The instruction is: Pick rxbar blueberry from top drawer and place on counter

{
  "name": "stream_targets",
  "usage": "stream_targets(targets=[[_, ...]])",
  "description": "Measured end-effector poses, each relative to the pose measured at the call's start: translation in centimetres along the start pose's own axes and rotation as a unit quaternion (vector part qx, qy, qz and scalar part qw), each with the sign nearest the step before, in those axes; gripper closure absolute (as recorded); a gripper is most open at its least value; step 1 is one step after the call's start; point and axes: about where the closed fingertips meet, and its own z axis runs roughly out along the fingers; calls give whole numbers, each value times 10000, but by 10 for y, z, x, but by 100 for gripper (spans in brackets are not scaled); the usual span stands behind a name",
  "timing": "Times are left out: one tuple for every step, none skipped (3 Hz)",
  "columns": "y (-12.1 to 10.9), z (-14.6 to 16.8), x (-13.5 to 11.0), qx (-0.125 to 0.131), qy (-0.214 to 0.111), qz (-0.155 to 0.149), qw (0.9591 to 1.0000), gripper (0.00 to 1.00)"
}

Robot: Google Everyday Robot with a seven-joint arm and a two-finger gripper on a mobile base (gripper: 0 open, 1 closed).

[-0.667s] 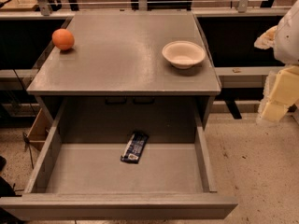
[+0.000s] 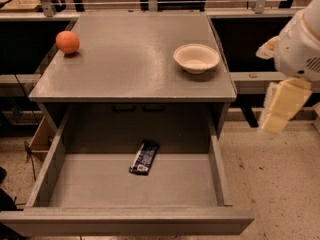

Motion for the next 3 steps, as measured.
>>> stream_targets(targets=[[10, 42, -30, -237, -315, -178, 9991, 0], [19, 80, -52, -451, -577, -298, 9969, 0], [36, 120, -74, -772, -660, -406, 9940, 0]])
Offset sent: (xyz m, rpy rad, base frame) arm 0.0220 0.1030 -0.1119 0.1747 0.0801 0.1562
